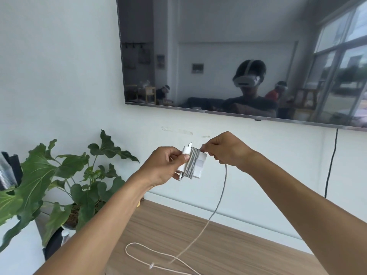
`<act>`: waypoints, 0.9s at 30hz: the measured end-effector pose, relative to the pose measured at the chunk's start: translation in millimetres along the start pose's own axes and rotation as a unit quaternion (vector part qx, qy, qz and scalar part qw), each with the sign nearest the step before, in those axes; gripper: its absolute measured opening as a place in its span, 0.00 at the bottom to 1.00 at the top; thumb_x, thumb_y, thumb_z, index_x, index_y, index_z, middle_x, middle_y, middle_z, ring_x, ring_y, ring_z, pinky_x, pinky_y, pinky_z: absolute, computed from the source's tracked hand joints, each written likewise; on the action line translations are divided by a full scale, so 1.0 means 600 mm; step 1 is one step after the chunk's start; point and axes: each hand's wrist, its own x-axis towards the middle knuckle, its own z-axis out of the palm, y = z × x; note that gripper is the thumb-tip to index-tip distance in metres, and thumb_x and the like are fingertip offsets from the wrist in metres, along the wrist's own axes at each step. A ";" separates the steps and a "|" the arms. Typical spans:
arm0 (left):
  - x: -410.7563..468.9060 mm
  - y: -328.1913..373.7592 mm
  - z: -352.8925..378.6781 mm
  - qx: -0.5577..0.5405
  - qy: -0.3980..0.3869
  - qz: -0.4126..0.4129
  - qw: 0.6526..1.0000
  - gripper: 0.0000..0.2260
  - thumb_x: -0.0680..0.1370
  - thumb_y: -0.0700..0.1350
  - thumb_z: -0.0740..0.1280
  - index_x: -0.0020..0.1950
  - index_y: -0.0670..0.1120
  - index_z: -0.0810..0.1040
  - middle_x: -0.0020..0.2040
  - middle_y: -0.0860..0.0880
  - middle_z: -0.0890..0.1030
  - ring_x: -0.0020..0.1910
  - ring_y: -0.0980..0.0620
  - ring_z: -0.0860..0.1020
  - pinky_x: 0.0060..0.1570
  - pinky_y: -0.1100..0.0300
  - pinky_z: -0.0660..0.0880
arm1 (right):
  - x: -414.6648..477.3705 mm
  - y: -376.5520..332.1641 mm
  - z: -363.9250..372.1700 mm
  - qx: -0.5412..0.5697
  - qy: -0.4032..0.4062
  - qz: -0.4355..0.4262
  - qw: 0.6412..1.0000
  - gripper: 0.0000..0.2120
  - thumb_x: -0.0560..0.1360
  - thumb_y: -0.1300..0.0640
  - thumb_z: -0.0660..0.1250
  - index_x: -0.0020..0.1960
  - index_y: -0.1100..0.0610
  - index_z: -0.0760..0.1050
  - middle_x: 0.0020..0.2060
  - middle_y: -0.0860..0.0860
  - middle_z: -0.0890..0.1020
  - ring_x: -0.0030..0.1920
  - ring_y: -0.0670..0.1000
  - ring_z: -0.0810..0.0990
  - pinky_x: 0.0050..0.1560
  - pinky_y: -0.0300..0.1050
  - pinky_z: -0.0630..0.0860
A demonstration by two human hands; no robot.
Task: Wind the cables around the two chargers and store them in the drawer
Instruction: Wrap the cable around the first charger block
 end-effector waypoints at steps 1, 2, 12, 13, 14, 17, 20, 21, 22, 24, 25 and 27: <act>0.002 -0.001 0.001 -0.006 0.015 -0.002 1.000 0.09 0.79 0.46 0.67 0.50 0.41 0.81 0.28 0.58 0.75 0.26 0.56 0.77 0.45 0.47 0.82 | 0.000 -0.003 0.001 -0.023 0.013 -0.016 1.000 0.14 0.76 0.56 0.65 0.43 0.68 0.79 0.32 0.54 0.71 0.33 0.53 0.63 0.32 0.42 0.64; 0.005 0.000 0.003 -0.017 0.032 -0.006 0.999 0.09 0.79 0.46 0.67 0.50 0.40 0.81 0.30 0.58 0.77 0.26 0.56 0.78 0.44 0.48 0.82 | -0.002 -0.007 0.002 -0.059 0.030 -0.041 0.997 0.14 0.76 0.57 0.63 0.43 0.68 0.79 0.32 0.54 0.73 0.31 0.52 0.64 0.30 0.40 0.64; 0.028 0.029 0.006 -0.155 0.125 -0.032 0.979 0.12 0.79 0.45 0.66 0.42 0.39 0.80 0.34 0.45 0.78 0.25 0.54 0.79 0.31 0.60 0.81 | -0.046 0.014 0.057 -0.179 0.200 -0.282 0.921 0.11 0.79 0.56 0.60 0.42 0.58 0.77 0.30 0.51 0.75 0.31 0.56 0.71 0.33 0.53 0.73; 0.029 0.030 0.006 -0.165 0.125 -0.036 0.978 0.12 0.79 0.45 0.66 0.42 0.38 0.80 0.35 0.44 0.79 0.25 0.54 0.79 0.30 0.60 0.80 | -0.050 0.021 0.063 -0.185 0.212 -0.296 0.913 0.10 0.79 0.56 0.60 0.43 0.58 0.77 0.29 0.50 0.72 0.29 0.56 0.69 0.31 0.53 0.73; 0.030 0.031 0.006 -0.173 0.125 -0.039 0.976 0.12 0.79 0.45 0.66 0.43 0.37 0.80 0.35 0.44 0.80 0.25 0.53 0.79 0.30 0.61 0.80 | -0.055 0.028 0.068 -0.196 0.222 -0.308 0.904 0.08 0.79 0.57 0.60 0.45 0.57 0.77 0.29 0.49 0.71 0.28 0.55 0.68 0.28 0.52 0.72; 0.031 0.030 0.012 -0.184 0.128 -0.053 0.973 0.13 0.79 0.46 0.66 0.44 0.36 0.80 0.35 0.43 0.80 0.26 0.52 0.79 0.30 0.61 0.80 | -0.066 0.046 0.082 -0.229 0.240 -0.322 0.887 0.11 0.77 0.58 0.60 0.56 0.55 0.79 0.31 0.49 0.71 0.25 0.55 0.68 0.22 0.48 0.69; 0.031 0.028 0.014 -0.204 0.128 -0.076 0.968 0.15 0.80 0.46 0.66 0.49 0.32 0.80 0.37 0.41 0.81 0.26 0.51 0.79 0.30 0.61 0.80 | -0.069 0.064 0.091 -0.218 0.245 -0.321 0.889 0.13 0.77 0.58 0.61 0.59 0.55 0.78 0.32 0.48 0.71 0.24 0.53 0.67 0.21 0.46 0.69; 0.031 0.028 0.015 -0.211 0.125 -0.080 0.966 0.16 0.79 0.46 0.66 0.49 0.31 0.80 0.38 0.40 0.81 0.27 0.51 0.79 0.30 0.61 0.80 | -0.070 0.070 0.094 -0.195 0.245 -0.320 0.894 0.13 0.77 0.58 0.61 0.60 0.55 0.78 0.32 0.47 0.71 0.25 0.51 0.66 0.22 0.45 0.69; 0.030 0.028 0.015 -0.217 0.118 -0.082 0.966 0.16 0.79 0.46 0.66 0.49 0.31 0.80 0.38 0.40 0.81 0.27 0.51 0.79 0.30 0.61 0.80 | -0.070 0.077 0.095 -0.162 0.245 -0.317 0.902 0.13 0.78 0.59 0.62 0.60 0.54 0.78 0.32 0.47 0.71 0.26 0.50 0.66 0.24 0.44 0.69; 0.027 0.031 0.016 -0.232 0.101 -0.078 0.964 0.15 0.79 0.46 0.66 0.46 0.33 0.81 0.37 0.41 0.81 0.26 0.52 0.79 0.31 0.60 0.80 | -0.072 0.088 0.095 -0.076 0.235 -0.304 0.920 0.12 0.78 0.61 0.64 0.59 0.53 0.79 0.32 0.45 0.71 0.28 0.47 0.67 0.29 0.37 0.67; 0.026 0.032 0.016 -0.244 0.092 -0.075 0.962 0.14 0.80 0.46 0.65 0.44 0.36 0.81 0.36 0.42 0.80 0.27 0.51 0.79 0.31 0.60 0.80 | -0.073 0.092 0.094 -0.030 0.224 -0.289 0.930 0.12 0.77 0.62 0.65 0.58 0.53 0.80 0.32 0.43 0.73 0.28 0.46 0.68 0.31 0.33 0.66; 0.022 0.034 0.016 -0.275 0.065 -0.067 0.957 0.14 0.80 0.46 0.65 0.42 0.38 0.81 0.34 0.43 0.80 0.29 0.50 0.79 0.32 0.59 0.79 | -0.073 0.095 0.091 0.051 0.184 -0.248 0.950 0.09 0.77 0.61 0.66 0.53 0.51 0.81 0.32 0.39 0.77 0.28 0.44 0.68 0.32 0.30 0.65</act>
